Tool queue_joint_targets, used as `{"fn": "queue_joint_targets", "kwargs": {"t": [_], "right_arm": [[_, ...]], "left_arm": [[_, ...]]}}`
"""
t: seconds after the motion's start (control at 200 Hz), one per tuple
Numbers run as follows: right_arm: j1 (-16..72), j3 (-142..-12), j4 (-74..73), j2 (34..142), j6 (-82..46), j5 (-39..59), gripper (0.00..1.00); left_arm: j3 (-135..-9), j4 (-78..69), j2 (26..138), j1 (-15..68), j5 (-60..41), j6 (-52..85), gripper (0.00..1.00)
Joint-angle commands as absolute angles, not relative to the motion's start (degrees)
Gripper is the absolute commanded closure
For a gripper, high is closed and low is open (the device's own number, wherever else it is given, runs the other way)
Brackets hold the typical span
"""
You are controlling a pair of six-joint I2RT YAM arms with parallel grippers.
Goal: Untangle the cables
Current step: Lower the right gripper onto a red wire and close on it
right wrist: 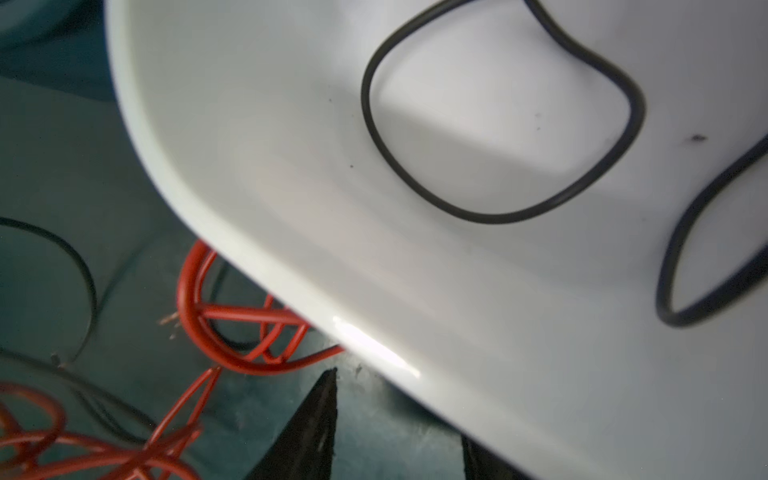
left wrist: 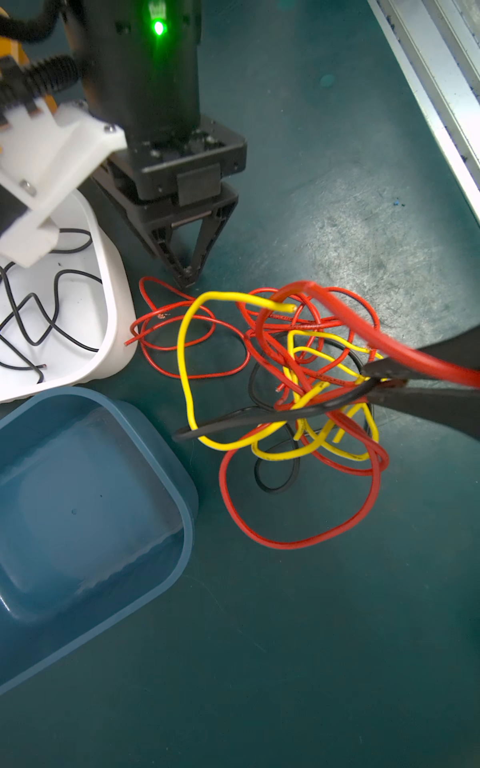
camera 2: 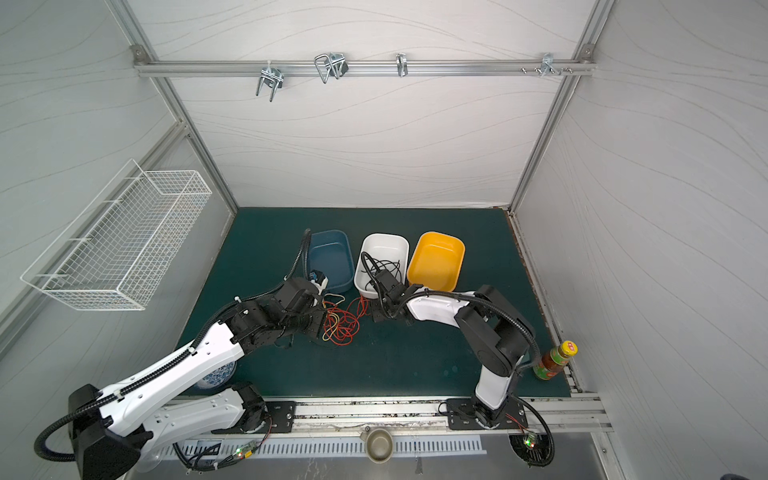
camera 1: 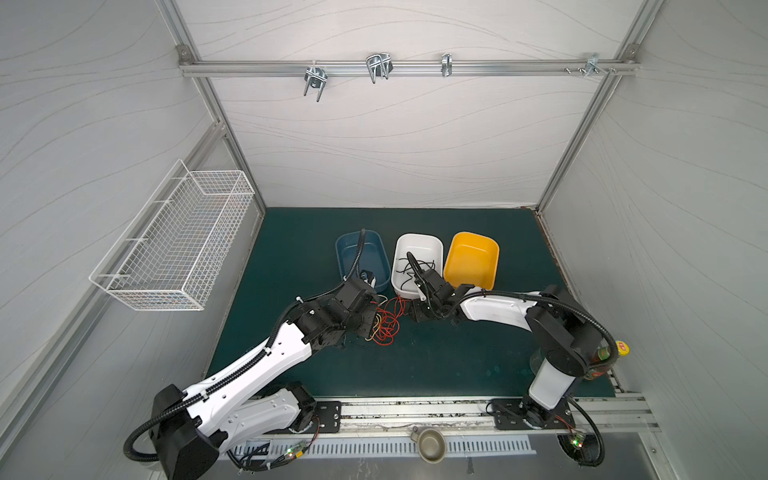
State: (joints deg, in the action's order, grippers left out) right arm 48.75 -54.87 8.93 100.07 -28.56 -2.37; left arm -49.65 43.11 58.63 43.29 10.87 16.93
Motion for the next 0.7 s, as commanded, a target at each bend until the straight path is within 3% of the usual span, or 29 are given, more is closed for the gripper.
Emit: {"fn": "queue_joint_targets", "kwargs": {"t": [0.0, 0.225, 0.355, 0.595, 0.695], "right_arm": [[49.1, -56.2, 5.9, 101.9, -27.6, -4.3, 0.52], [49.1, -55.5, 1.8, 102.8, -27.1, -4.4, 0.63], [49.1, -55.1, 0.6, 102.9, -26.1, -4.6, 0.80], [49.1, -52.3, -0.9, 99.7, -24.8, -4.4, 0.98], [49.2, -50.8, -0.5, 96.1, -24.1, -4.7, 1.00]], "left_arm": [[-51.2, 42.3, 59.1, 43.6, 10.1, 17.2, 1.00], [-51.2, 42.3, 60.0, 43.8, 9.2, 17.1, 1.00], [-51.4, 42.5, 60.6, 44.0, 8.7, 17.1, 1.00], [-53.2, 43.9, 63.5, 44.2, 7.5, 17.9, 1.00], [-54.4, 44.1, 65.5, 44.3, 5.2, 19.2, 1.00]]}}
